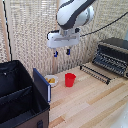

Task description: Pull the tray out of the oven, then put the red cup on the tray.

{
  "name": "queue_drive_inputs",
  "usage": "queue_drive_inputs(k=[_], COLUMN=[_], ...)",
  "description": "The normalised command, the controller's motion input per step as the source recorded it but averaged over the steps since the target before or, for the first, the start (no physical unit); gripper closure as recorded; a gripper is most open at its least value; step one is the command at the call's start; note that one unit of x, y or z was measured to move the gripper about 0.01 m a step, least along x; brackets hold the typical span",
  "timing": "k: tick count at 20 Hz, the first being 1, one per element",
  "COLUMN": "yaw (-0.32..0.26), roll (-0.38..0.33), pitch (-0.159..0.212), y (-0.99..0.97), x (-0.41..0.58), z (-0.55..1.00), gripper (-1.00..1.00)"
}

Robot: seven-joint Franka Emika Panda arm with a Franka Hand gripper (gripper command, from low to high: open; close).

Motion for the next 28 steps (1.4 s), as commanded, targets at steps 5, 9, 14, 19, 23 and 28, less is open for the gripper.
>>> queue_drive_inputs(k=[5,9,14,19,23,28], yaw=[0.099,0.076,0.077,0.084,0.087,0.087], roll=[-0.355,-0.355,-0.351,-0.34,-0.34,-0.337], pitch=[0.003,0.0,-0.001,-0.008,-0.008,-0.011], y=[-0.11,-0.14,-0.15,-0.16,-0.16,-0.17], x=[0.101,0.183,0.187,0.185,0.176,0.174], z=[0.0,0.0,0.0,0.0,0.0,0.0], gripper=[-1.0,-1.0,-1.0,-1.0,-1.0,-1.0])
